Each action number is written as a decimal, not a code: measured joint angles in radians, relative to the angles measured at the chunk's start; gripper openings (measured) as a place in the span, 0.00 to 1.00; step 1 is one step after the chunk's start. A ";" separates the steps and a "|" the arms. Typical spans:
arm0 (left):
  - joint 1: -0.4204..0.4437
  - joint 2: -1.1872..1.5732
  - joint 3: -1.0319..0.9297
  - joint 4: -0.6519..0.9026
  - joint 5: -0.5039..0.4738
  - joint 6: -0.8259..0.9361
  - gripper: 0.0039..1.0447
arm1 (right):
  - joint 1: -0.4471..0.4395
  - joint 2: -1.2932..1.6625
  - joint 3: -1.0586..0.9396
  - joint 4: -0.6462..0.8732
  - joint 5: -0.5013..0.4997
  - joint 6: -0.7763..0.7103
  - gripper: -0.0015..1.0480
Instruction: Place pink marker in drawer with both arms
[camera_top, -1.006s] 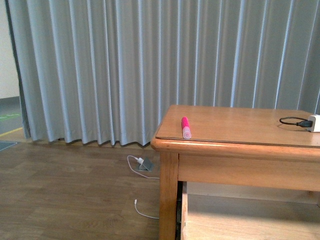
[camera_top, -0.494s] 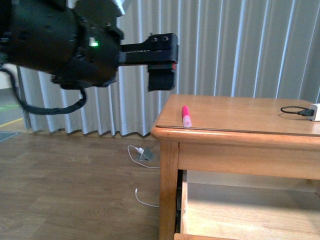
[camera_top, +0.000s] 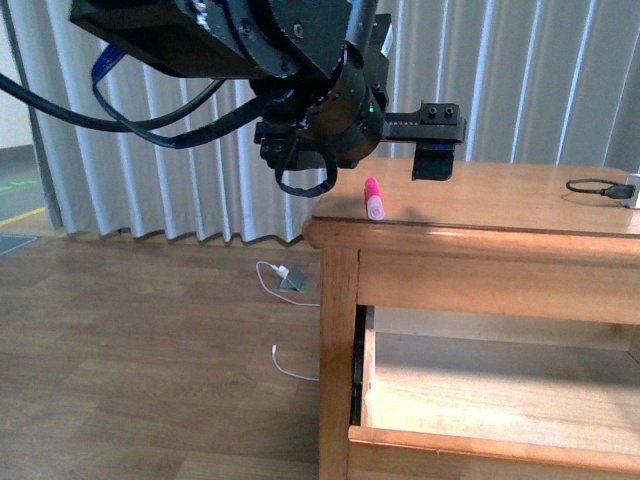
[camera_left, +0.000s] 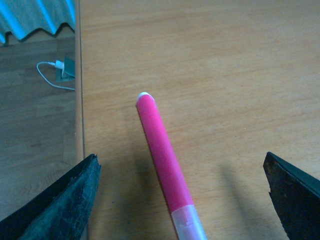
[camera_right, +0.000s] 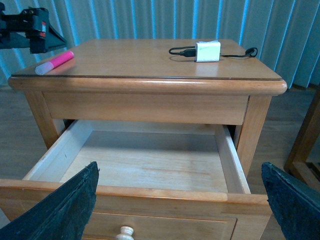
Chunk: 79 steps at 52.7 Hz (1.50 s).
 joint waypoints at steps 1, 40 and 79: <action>-0.002 0.011 0.012 -0.008 -0.002 -0.001 0.94 | 0.000 0.000 0.000 0.000 0.000 0.000 0.92; -0.006 0.108 0.143 -0.188 -0.023 0.021 0.72 | 0.000 0.000 0.000 0.000 0.000 0.000 0.92; 0.016 0.018 -0.015 -0.061 0.074 0.051 0.14 | 0.000 0.000 0.000 0.000 0.000 0.000 0.92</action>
